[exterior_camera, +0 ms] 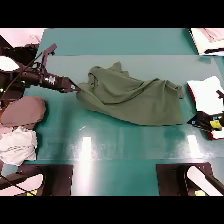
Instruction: Fold the shirts.
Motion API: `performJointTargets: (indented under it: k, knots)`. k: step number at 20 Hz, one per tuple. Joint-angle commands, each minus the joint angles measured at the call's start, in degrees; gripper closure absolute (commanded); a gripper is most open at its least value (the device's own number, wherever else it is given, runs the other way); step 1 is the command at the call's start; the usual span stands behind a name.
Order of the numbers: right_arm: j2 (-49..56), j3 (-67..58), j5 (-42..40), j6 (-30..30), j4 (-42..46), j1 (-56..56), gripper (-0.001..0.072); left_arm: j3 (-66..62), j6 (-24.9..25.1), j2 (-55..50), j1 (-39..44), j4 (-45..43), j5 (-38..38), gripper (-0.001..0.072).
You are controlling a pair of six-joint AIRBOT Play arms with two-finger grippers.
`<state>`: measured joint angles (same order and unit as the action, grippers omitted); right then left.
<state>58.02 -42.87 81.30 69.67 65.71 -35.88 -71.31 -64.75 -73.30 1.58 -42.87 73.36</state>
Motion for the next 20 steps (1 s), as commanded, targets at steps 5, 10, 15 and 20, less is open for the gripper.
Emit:
performJointTargets:
  k: [5,10,15,20]
  knots:
    - [12.2,0.5,-4.2,-2.5,-0.4,-2.4,0.0293,-3.0,-2.8,0.0,0.0,-9.3,3.8,0.0681]
    - [16.4,0.5,-9.4,-3.3,-7.8,0.7,0.0293,-3.0,-3.0,0.0,0.0,-9.3,3.7,0.0681]
    - [18.5,0.5,-9.8,-3.3,-8.7,6.6,0.0318,-3.0,-3.0,0.0,0.0,-9.3,3.7,0.0681]
    - [14.6,0.3,-9.8,-4.6,-9.2,8.2,0.0692,-3.2,-3.8,0.0,0.0,-9.2,4.2,0.0682]
